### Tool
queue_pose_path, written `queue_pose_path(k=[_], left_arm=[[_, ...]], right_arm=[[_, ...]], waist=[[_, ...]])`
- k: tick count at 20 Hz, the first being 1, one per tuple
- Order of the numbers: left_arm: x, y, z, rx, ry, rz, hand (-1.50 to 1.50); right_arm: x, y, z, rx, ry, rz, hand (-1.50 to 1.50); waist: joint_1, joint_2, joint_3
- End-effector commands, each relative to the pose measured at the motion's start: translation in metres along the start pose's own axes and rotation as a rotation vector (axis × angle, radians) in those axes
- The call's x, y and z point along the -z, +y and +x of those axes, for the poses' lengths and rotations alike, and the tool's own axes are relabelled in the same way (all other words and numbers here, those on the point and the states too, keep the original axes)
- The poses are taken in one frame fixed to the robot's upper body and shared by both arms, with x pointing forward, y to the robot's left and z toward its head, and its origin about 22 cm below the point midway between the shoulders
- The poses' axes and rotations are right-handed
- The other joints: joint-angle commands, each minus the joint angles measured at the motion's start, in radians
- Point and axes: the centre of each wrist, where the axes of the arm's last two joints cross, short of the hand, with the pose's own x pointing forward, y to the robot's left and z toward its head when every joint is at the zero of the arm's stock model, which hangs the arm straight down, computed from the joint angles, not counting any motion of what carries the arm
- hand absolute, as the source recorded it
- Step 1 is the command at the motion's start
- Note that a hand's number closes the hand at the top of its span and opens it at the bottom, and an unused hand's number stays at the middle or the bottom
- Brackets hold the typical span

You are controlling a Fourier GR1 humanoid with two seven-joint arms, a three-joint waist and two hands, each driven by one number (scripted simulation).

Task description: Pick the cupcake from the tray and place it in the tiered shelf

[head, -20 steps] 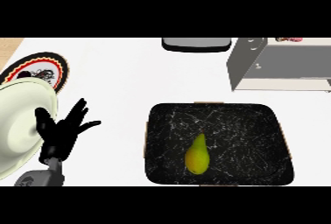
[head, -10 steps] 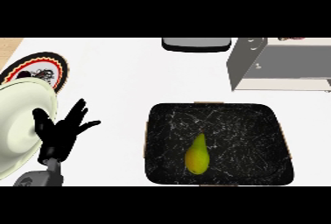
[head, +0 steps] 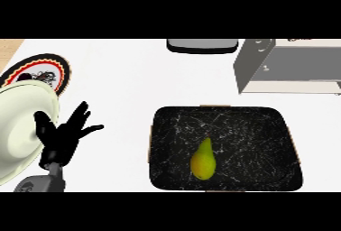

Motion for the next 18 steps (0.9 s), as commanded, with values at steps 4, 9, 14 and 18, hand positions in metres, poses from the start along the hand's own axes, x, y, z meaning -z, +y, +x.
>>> queue_pose_path(k=[4,9,14,18], left_arm=[[-0.003,0.025,-0.015,0.015,0.048,0.022,0.0],[0.001,-0.004,-0.009,0.011,0.039,0.028,0.0],[-0.005,0.006,-0.009,0.018,0.045,0.016,0.0],[-0.004,0.011,-0.006,0.016,0.045,0.015,0.0]], right_arm=[[-0.012,-0.054,0.01,0.105,-0.006,-0.231,-1.5],[-0.028,-0.097,-0.007,0.098,0.061,-0.417,-1.5],[-0.057,-0.154,-0.023,0.176,0.116,-0.452,-1.5],[-0.078,-0.185,-0.044,0.192,0.108,-0.429,-1.5]], waist=[[0.007,0.008,-0.003],[0.005,0.011,-0.002],[0.002,0.009,-0.001],[0.007,0.013,0.001]])
